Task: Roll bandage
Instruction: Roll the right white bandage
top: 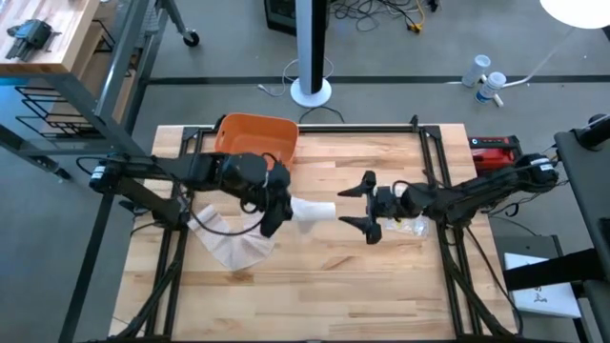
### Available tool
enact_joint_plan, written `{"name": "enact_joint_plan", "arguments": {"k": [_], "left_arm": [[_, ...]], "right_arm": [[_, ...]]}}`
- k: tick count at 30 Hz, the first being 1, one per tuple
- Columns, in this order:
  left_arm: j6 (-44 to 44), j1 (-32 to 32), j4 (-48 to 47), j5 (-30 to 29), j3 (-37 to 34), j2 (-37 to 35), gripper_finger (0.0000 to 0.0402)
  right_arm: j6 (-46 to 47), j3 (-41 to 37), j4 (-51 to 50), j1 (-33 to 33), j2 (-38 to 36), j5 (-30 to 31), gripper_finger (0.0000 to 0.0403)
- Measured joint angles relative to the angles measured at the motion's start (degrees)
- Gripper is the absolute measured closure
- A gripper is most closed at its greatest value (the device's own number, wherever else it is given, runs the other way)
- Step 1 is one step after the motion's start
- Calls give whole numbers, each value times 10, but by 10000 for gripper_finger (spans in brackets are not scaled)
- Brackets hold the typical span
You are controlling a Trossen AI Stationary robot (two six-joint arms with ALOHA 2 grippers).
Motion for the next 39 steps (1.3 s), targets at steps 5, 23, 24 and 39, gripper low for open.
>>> {"name": "enact_joint_plan", "arguments": {"k": [5, 23, 24, 39], "left_arm": [[-1, 4, 5, 1, 12, 2, 287], [11, -23, 10, 2, 12, 0, 287], [14, -23, 8, 2, 12, 0, 287], [53, -23, 58, -9, 9, 0, 285]], "right_arm": [[-5, 38, 1, 0, 39, 8, 93], [-35, 117, -40, -3, 119, 84, 340], [-47, 117, -54, -1, 111, 77, 368], [16, 117, -384, 15, -21, 31, 400]]}}
